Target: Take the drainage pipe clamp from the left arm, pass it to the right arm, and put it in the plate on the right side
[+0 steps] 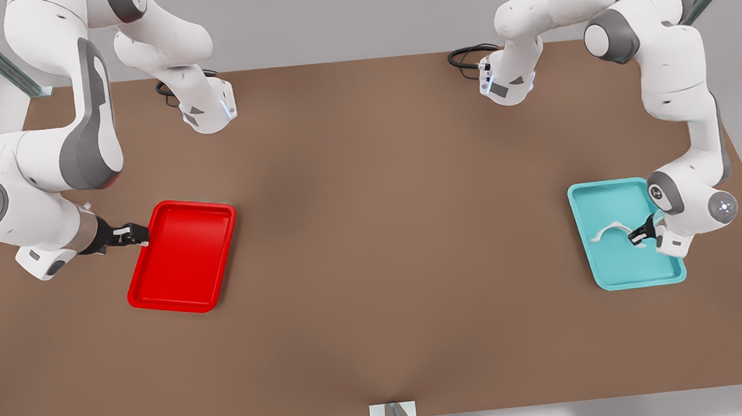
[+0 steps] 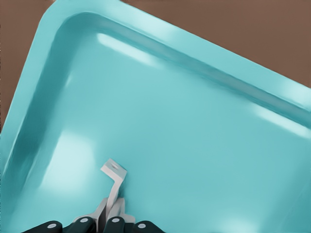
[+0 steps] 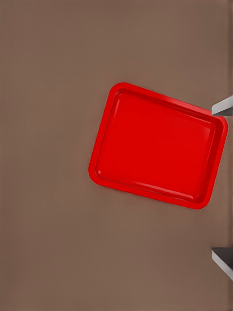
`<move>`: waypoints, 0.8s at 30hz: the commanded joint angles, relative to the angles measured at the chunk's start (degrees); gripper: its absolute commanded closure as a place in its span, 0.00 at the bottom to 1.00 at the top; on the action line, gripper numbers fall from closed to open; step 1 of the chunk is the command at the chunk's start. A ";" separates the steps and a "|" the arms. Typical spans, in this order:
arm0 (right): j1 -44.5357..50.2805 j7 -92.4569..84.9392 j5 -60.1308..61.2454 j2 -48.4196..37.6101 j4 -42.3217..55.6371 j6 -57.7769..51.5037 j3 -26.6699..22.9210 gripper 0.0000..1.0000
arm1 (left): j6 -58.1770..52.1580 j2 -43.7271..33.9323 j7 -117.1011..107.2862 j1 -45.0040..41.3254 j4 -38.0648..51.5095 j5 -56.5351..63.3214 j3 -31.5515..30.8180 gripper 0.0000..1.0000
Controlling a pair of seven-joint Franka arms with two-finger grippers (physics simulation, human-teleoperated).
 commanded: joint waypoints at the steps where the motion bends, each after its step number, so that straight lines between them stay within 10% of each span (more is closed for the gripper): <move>1: 0.02 -0.09 0.04 0.02 0.03 -0.11 0.00 0.00 | -0.04 -0.10 1.17 0.00 0.45 -0.44 0.02 0.79; 11: 2.65 -0.09 2.06 2.92 1.17 1.73 0.53 0.00 | -4.60 -12.49 -0.50 -13.43 0.45 -2.11 -1.29 0.79; 24: 14.52 -45.00 11.29 22.44 3.90 39.26 6.50 0.00 | -18.41 4.64 -71.42 -49.21 28.13 -1.23 -5.51 0.79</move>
